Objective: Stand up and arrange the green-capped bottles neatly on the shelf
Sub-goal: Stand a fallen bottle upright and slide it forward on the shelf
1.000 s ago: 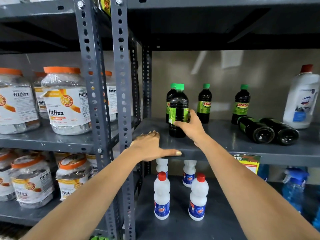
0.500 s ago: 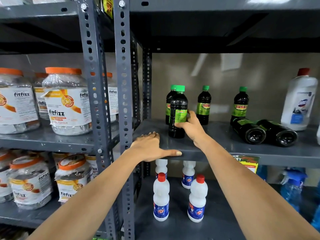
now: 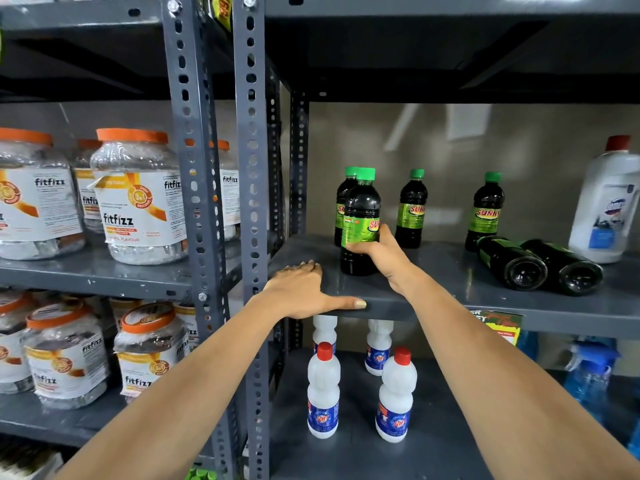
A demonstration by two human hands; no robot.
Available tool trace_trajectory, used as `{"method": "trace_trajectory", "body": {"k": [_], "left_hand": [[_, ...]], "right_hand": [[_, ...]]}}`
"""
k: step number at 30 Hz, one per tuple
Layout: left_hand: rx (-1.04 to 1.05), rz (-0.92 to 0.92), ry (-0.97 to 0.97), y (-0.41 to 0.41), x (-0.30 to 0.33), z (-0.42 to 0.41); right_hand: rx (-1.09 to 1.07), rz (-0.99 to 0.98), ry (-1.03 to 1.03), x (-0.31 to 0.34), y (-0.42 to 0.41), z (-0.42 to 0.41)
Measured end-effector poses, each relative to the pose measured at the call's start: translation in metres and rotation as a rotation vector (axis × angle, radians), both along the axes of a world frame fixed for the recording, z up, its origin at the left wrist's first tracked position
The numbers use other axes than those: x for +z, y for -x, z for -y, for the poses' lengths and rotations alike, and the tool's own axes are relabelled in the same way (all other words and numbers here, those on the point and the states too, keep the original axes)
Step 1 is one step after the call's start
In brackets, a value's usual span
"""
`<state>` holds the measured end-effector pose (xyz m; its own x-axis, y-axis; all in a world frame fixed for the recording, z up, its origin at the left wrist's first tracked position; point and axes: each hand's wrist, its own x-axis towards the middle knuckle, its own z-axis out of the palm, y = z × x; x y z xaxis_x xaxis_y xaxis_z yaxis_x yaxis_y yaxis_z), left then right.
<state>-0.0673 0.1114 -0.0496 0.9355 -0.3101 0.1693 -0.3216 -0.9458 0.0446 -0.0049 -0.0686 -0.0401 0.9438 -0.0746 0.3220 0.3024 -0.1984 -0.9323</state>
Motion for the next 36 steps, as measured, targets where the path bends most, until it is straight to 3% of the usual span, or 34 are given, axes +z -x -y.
{"method": "trace_trajectory", "body": {"k": [6, 12, 22, 27, 32, 36], "left_hand": [[0.000, -0.009, 0.003, -0.003, -0.001, 0.000], [0.005, 0.000, 0.015, -0.003, -0.001, 0.000], [-0.035, 0.057, 0.065, 0.000, 0.000, 0.001], [-0.025, 0.238, 0.127, -0.001, -0.014, 0.001], [-0.126, 0.521, 0.110, 0.006, -0.038, 0.006], [-0.300, 0.577, 0.126, 0.008, -0.047, 0.021]], "right_hand": [[-0.065, 0.047, 0.064, -0.001, 0.004, -0.002], [0.035, -0.024, -0.042, 0.003, 0.004, 0.000], [-0.013, 0.005, 0.103, -0.003, -0.003, 0.000], [-0.052, 0.021, 0.162, -0.006, -0.005, 0.000], [-0.051, -0.004, 0.049, -0.003, -0.004, 0.000], [-0.357, 0.298, -0.058, 0.007, 0.016, 0.012]]}}
